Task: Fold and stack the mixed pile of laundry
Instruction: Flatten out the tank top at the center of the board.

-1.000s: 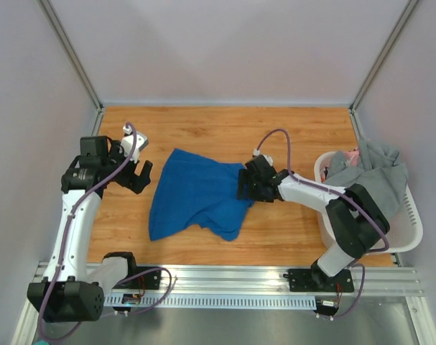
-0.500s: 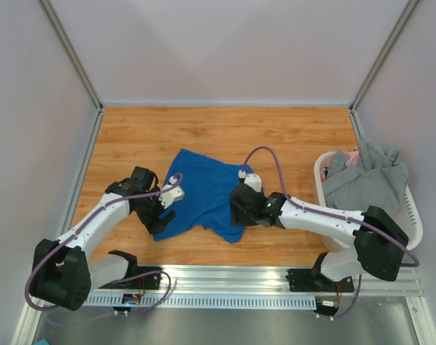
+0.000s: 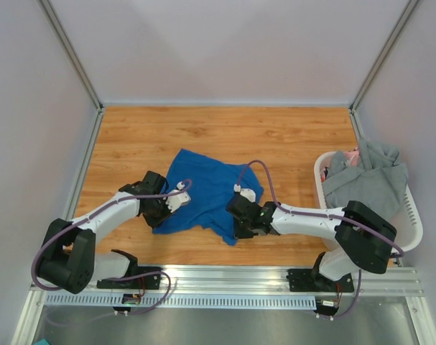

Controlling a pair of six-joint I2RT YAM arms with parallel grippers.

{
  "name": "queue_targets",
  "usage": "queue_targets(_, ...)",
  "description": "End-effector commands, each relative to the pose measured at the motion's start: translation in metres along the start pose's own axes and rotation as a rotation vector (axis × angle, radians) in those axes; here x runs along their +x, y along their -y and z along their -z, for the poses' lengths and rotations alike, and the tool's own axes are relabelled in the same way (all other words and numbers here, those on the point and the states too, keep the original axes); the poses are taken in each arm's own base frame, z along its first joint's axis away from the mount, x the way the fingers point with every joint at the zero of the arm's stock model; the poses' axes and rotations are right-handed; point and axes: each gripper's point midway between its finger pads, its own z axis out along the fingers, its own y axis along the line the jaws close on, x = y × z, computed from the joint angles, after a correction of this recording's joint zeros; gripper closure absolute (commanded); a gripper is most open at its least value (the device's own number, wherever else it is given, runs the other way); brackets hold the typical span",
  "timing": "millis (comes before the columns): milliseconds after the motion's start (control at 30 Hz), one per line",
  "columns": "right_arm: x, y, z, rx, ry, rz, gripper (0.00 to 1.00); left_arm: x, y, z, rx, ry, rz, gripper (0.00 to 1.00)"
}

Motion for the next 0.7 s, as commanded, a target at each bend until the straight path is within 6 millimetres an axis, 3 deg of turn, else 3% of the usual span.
queue_targets(0,-0.016,0.005,0.012,0.032,0.06,-0.003,1.0,-0.006,0.002,0.003,-0.001,0.027,0.013,1.0)
queue_targets(67,-0.042,-0.002,0.042,0.047,0.121,0.03,1.0,-0.009,-0.01,0.017,-0.074,0.038,0.003,1.0)
queue_targets(133,-0.071,-0.003,0.076,0.078,0.225,0.095,1.0,-0.025,-0.031,0.059,-0.223,0.106,-0.016,1.0)
queue_targets(167,-0.077,0.008,0.093,0.134,0.249,0.124,1.0,-0.026,-0.034,0.077,-0.26,0.119,-0.03,1.0)
queue_targets(200,-0.099,-0.005,0.128,0.085,0.329,0.136,1.0,-0.048,-0.043,0.121,-0.355,0.231,-0.05,1.0)
queue_targets(233,-0.107,-0.005,0.147,0.079,0.365,0.145,1.0,-0.052,-0.048,0.145,-0.412,0.264,-0.053,1.0)
queue_targets(267,-0.109,-0.001,0.163,0.085,0.381,0.163,1.0,-0.06,-0.048,0.19,-0.481,0.336,-0.059,1.0)
queue_targets(300,-0.121,-0.009,0.199,0.018,0.453,0.172,1.0,-0.062,-0.047,0.213,-0.517,0.366,-0.057,1.0)
queue_targets(333,-0.122,-0.008,0.214,-0.005,0.47,0.183,1.0,-0.061,-0.046,0.235,-0.553,0.389,-0.05,1.0)
queue_targets(367,-0.122,-0.014,0.231,-0.061,0.485,0.194,1.0,-0.06,-0.039,0.271,-0.592,0.441,-0.045,1.0)
queue_targets(400,-0.124,-0.018,0.259,-0.128,0.528,0.221,1.0,-0.059,-0.036,0.287,-0.612,0.465,-0.042,1.0)
queue_targets(433,-0.124,-0.023,0.275,-0.177,0.545,0.234,1.0,-0.052,-0.029,0.299,-0.613,0.467,-0.037,1.0)
queue_targets(467,-0.117,-0.029,0.291,-0.254,0.543,0.26,1.0,-0.052,-0.023,0.33,-0.654,0.533,-0.036,1.0)
queue_targets(567,-0.107,-0.039,0.326,-0.376,0.542,0.297,1.0,-0.043,-0.004,0.375,-0.679,0.618,-0.022,1.0)
queue_targets(667,-0.092,-0.047,0.349,-0.479,0.5,0.318,1.0,-0.037,0.018,0.392,-0.64,0.675,-0.037,1.0)
